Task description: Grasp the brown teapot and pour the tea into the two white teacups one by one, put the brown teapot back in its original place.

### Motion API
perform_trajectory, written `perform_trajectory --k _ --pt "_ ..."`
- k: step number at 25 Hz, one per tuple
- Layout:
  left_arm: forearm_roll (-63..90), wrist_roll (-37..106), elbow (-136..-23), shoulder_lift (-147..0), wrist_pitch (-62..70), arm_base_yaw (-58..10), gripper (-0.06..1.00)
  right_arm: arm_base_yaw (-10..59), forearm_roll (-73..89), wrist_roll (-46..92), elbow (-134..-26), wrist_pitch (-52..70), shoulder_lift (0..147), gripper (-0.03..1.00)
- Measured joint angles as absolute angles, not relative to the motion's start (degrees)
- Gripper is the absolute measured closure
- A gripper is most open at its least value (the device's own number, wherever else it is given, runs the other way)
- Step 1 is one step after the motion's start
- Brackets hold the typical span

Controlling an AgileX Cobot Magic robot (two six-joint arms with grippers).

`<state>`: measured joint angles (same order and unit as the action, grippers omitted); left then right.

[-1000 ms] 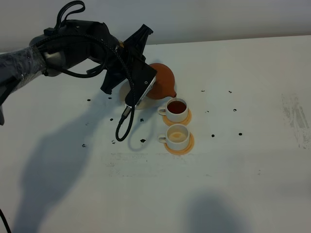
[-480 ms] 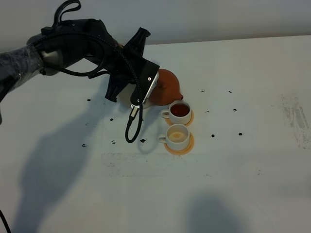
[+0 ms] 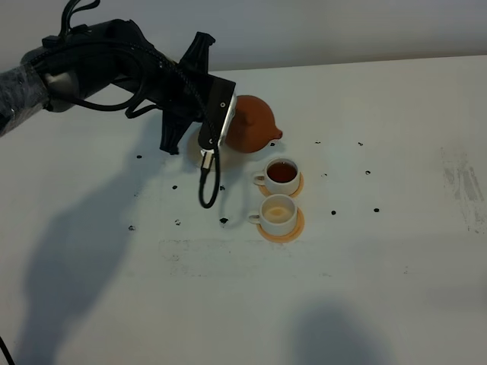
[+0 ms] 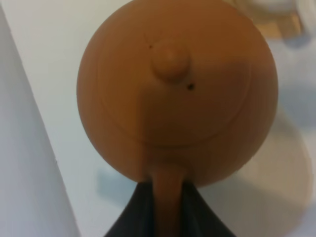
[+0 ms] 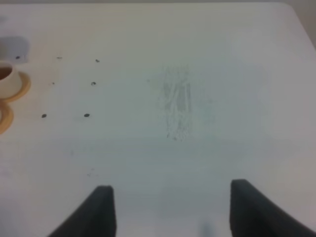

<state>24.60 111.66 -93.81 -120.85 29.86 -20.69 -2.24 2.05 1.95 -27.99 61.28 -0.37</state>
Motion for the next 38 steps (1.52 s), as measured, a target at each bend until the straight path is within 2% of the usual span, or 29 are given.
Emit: perform_trajectory --k 7,17,23,38 --pt "30.6 101.7 -96.8 -120.9 32.1 -20.7 0.84 -2.2 2.1 1.9 -28.0 61.3 -0.4 0.45" --pt "30.8 84.6 -97.5 -122.1 34.6 -20.6 0.84 -2.2 2.1 1.9 -28.0 61.3 -0.4 0.45" --pt "30.3 72.4 -102.2 -125.8 35.8 -20.6 0.84 -2.2 2.1 1.9 -28.0 61.3 -0.4 0.45" --pt "28.9 60.8 -104.3 -128.0 39.2 -20.9 0.84 -2.2 2.1 1.9 -28.0 61.3 -0.4 0.45"
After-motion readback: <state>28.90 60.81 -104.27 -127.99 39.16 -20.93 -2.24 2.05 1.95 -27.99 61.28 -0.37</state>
